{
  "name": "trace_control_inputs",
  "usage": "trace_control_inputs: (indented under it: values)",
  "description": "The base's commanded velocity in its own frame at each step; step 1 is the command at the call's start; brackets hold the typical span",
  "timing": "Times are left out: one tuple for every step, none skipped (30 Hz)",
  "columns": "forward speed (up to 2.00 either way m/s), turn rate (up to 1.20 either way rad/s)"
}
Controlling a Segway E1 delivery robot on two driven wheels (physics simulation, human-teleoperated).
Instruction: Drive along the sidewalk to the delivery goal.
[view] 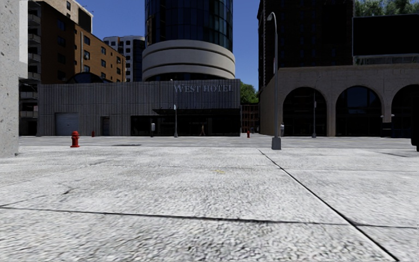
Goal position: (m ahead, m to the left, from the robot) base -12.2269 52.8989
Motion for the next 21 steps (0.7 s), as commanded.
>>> trace_control_inputs:
  values:
    - [2.00, 0.01]
    - [2.00, 0.08]
    - [2.00, 0.12]
    - [2.00, 0.15]
    - [2.00, 0.15]
    - [2.00, 0.16]
    - [2.00, 0.17]
    - [2.00, 0.17]
    - [2.00, 0.17]
    - [2.00, 0.17]
    - [2.00, 0.19]
    - [2.00, 0.24]
    - [2.00, 0.24]
    - [2.00, 0.29]
    - [2.00, 0.31]
    - [2.00, 0.31]
    - [2.00, 0.31]
    - [2.00, 0.31]
    - [2.00, 0.31]
    - [2.00, 0.31]
    - [2.00, 0.31]
